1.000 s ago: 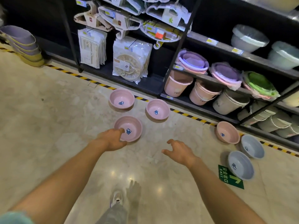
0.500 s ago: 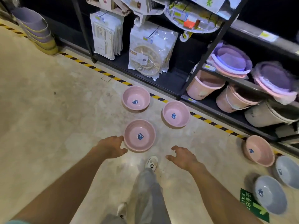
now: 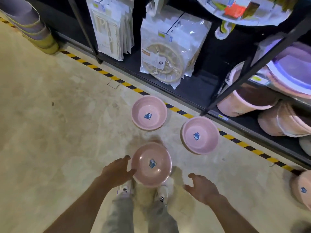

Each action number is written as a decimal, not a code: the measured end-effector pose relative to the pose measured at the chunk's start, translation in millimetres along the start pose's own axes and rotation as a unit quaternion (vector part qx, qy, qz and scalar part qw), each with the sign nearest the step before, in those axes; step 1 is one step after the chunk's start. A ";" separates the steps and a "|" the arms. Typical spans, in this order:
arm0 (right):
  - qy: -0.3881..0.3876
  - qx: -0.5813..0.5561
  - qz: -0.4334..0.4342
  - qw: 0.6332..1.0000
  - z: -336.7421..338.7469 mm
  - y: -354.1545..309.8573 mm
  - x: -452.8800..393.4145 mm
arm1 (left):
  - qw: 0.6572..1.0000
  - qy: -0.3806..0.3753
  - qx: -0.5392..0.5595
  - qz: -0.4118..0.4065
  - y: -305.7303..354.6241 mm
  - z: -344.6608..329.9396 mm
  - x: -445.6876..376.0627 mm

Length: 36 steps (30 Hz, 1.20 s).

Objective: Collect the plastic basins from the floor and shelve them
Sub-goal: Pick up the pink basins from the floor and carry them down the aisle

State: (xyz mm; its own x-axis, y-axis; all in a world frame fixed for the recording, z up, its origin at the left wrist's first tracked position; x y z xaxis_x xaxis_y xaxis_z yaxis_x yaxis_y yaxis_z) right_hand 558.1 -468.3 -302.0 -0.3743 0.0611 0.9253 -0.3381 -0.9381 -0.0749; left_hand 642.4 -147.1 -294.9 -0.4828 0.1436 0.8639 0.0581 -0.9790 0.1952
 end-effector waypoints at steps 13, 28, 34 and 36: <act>-0.011 -0.080 -0.076 0.994 -69.3 8.6 -319.8 | 0.997 -0.020 -0.068 0.019 -93.1 -65.2 -327.1; 0.034 -0.170 -0.173 0.970 -170.3 37.3 -495.1 | 0.997 0.026 0.055 0.039 -137.2 -196.3 -492.7; 0.075 -0.167 -0.146 0.972 -173.8 38.4 -491.4 | 0.995 0.020 0.086 0.035 -138.6 -197.9 -491.7; 0.081 -0.163 -0.143 0.973 -168.6 37.8 -484.0 | 0.997 0.021 0.072 0.031 -138.2 -190.9 -482.6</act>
State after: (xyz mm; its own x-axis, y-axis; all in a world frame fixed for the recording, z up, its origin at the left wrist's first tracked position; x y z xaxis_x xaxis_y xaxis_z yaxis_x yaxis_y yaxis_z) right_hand 580.9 -475.9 -815.3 -0.3461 0.3816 0.8571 -0.6950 -0.7180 0.0390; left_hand 700.6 -108.7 -827.4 -0.5100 0.0753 0.8569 0.2114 -0.9546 0.2097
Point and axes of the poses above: each hand's wrist, its own x-axis away from the middle knuckle, its own z-axis out of the back of the hand, y = z × x, the point moved 4 cm from there along -x, towards the middle knuckle, and after that the axes turned 11 degrees about -y, right-handed, at the moved point
